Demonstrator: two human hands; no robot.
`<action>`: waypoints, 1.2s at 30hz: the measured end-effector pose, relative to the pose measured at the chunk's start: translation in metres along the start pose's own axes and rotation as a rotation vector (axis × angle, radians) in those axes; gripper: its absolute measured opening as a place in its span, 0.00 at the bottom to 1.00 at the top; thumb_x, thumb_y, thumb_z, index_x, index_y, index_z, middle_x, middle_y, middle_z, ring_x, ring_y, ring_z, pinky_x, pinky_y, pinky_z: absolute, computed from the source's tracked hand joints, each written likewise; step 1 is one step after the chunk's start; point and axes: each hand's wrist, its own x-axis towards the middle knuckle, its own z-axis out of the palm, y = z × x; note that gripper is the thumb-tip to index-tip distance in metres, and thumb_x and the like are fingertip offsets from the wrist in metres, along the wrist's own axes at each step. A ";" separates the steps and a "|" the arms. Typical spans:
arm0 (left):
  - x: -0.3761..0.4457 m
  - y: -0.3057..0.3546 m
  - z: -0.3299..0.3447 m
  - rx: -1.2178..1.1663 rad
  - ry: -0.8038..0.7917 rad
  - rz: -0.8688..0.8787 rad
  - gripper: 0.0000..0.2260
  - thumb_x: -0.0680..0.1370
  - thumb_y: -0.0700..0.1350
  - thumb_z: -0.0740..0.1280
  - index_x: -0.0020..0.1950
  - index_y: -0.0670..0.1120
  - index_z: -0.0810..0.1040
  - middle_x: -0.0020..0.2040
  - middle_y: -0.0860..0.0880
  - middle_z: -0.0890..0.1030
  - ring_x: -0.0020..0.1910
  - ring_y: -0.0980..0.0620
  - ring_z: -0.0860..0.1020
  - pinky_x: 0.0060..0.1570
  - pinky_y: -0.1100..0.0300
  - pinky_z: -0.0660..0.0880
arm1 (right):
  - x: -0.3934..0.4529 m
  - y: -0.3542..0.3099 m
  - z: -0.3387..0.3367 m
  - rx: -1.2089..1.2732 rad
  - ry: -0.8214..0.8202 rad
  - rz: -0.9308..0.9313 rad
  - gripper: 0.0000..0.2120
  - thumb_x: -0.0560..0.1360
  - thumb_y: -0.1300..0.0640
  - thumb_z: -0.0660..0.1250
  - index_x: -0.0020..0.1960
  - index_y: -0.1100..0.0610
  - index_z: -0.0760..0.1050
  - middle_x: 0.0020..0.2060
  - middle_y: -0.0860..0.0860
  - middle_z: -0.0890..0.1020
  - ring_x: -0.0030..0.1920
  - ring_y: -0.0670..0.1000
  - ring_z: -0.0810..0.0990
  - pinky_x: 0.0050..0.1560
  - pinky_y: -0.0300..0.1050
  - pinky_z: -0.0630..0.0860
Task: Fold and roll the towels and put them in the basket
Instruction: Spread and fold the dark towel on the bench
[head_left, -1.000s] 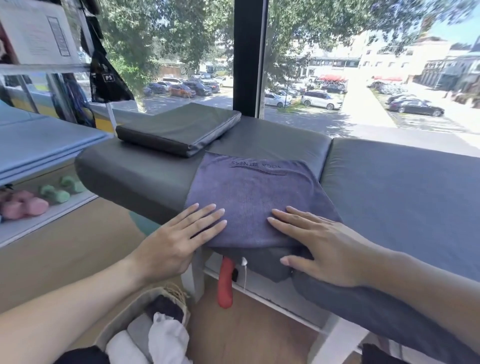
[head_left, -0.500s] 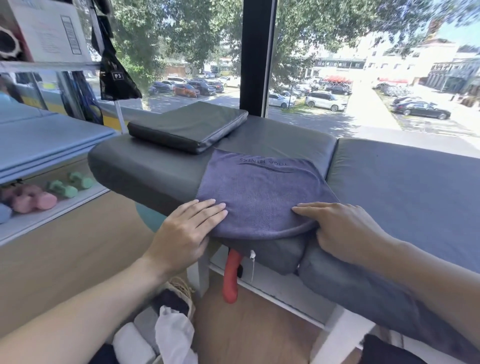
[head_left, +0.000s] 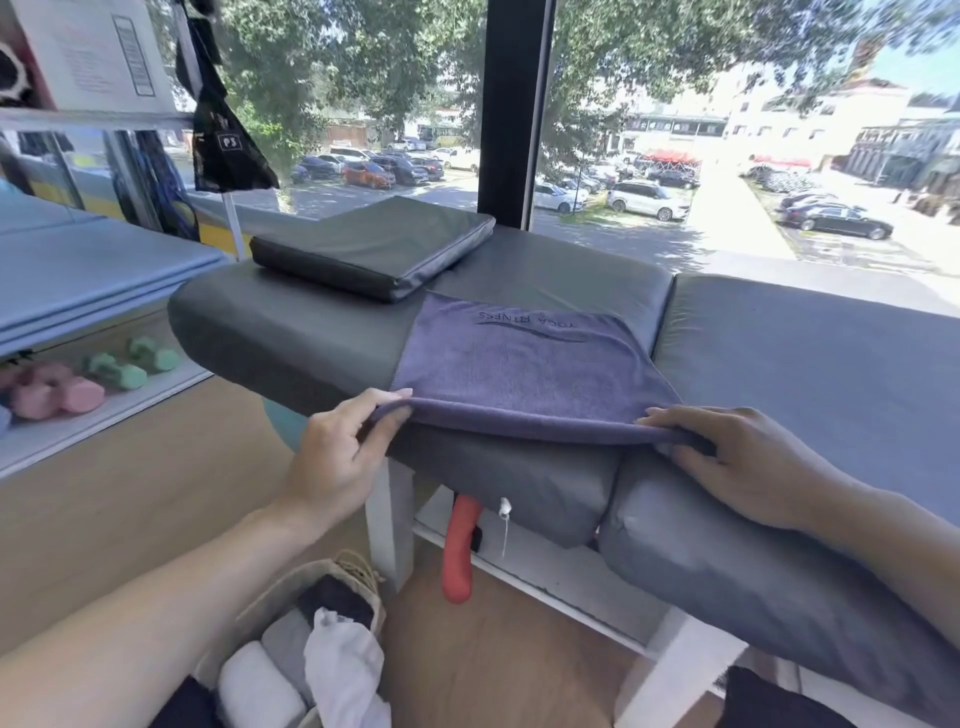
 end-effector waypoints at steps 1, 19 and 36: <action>0.003 0.003 -0.001 -0.009 0.020 -0.042 0.10 0.83 0.51 0.64 0.50 0.48 0.83 0.39 0.53 0.83 0.39 0.57 0.79 0.40 0.66 0.73 | 0.000 0.000 0.000 0.021 0.016 0.004 0.09 0.81 0.50 0.65 0.58 0.41 0.80 0.49 0.36 0.85 0.50 0.43 0.81 0.49 0.32 0.71; 0.093 0.009 0.015 -0.084 -0.149 -0.382 0.16 0.81 0.54 0.67 0.41 0.44 0.80 0.33 0.47 0.79 0.34 0.53 0.71 0.38 0.56 0.68 | 0.081 0.023 -0.031 0.418 -0.054 0.303 0.13 0.76 0.43 0.70 0.43 0.52 0.83 0.37 0.47 0.85 0.36 0.45 0.80 0.39 0.41 0.73; 0.128 -0.035 0.045 0.200 -0.083 -0.481 0.06 0.75 0.48 0.76 0.40 0.50 0.82 0.35 0.55 0.81 0.38 0.53 0.79 0.40 0.59 0.70 | 0.134 0.060 0.027 0.201 0.145 0.378 0.08 0.71 0.44 0.77 0.45 0.47 0.83 0.45 0.45 0.86 0.49 0.48 0.82 0.51 0.44 0.74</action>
